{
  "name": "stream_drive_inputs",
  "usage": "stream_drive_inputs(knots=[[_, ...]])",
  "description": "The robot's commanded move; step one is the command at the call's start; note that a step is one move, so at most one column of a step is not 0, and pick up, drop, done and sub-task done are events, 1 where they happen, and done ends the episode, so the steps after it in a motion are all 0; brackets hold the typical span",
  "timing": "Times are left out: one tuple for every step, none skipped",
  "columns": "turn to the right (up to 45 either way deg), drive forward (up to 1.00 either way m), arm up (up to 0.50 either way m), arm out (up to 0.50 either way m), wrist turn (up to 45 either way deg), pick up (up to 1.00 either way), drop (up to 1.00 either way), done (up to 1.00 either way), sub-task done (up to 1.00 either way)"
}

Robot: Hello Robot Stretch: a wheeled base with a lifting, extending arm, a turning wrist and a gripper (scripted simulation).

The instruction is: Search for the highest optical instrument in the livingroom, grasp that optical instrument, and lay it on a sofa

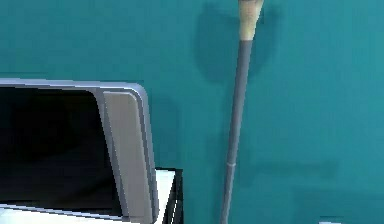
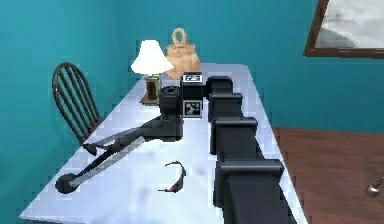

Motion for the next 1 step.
stream_drive_inputs(knots=[[0.0, 0.0, 0.0, 0.0, 45.0, 0.0, 0.0, 0.0, 0.0]])
